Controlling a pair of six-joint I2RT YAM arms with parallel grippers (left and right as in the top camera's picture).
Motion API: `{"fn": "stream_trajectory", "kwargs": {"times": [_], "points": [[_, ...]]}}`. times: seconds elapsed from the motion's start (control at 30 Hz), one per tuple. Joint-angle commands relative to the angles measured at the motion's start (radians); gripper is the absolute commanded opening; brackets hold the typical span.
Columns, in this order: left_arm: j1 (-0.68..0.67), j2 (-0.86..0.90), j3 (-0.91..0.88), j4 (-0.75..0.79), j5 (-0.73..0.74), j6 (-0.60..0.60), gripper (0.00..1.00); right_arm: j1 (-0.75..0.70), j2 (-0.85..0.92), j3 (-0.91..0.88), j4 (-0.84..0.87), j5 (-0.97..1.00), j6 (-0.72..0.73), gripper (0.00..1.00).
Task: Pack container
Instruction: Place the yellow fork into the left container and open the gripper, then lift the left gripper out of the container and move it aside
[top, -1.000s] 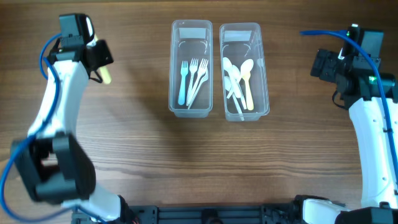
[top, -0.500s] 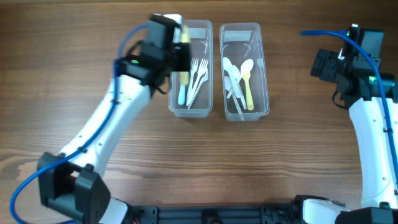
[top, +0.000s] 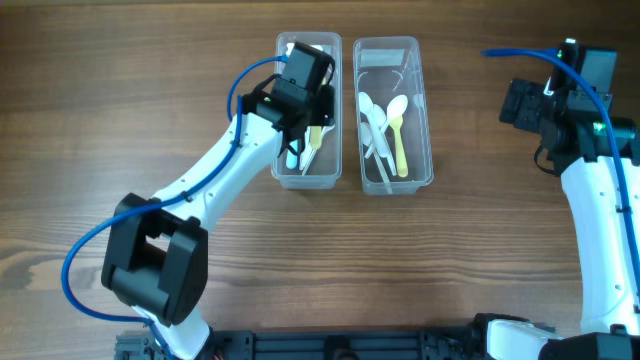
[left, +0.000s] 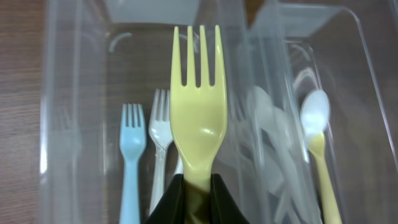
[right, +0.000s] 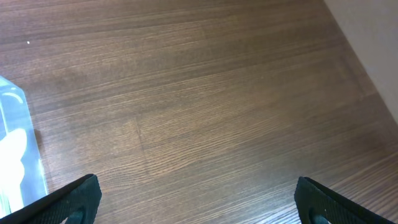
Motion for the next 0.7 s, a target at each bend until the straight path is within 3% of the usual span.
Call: {"fn": "stream_trajectory", "kwargs": {"times": [0.0, 0.13, 0.2, 0.23, 0.4, 0.67], "points": [[0.043, 0.011, 0.006, 0.01, -0.029, -0.046, 0.06, 0.002, -0.003, 0.01, 0.0, 0.013, -0.005, 1.0], [0.048, 0.011, 0.005, -0.002, -0.029, -0.045, 0.08, 0.002, -0.003, 0.01, 0.0, 0.013, -0.005, 1.0], [0.047, 0.011, 0.005, -0.005, -0.025, -0.044, 0.23, 0.002, -0.003, 0.01, 0.0, 0.013, -0.005, 1.0], [0.044, 0.011, 0.005, -0.008, -0.017, -0.044, 0.37, 0.002, -0.003, 0.01, 0.0, 0.013, -0.005, 1.0], [0.04, 0.011, 0.005, -0.007, 0.023, -0.044, 0.61, 0.002, -0.003, 0.01, 0.0, 0.013, -0.005, 1.0], [0.056, -0.079, 0.027, 0.002, 0.003, 0.024, 0.6, 0.002, -0.003, 0.01, 0.0, 0.013, -0.005, 1.0]]}}
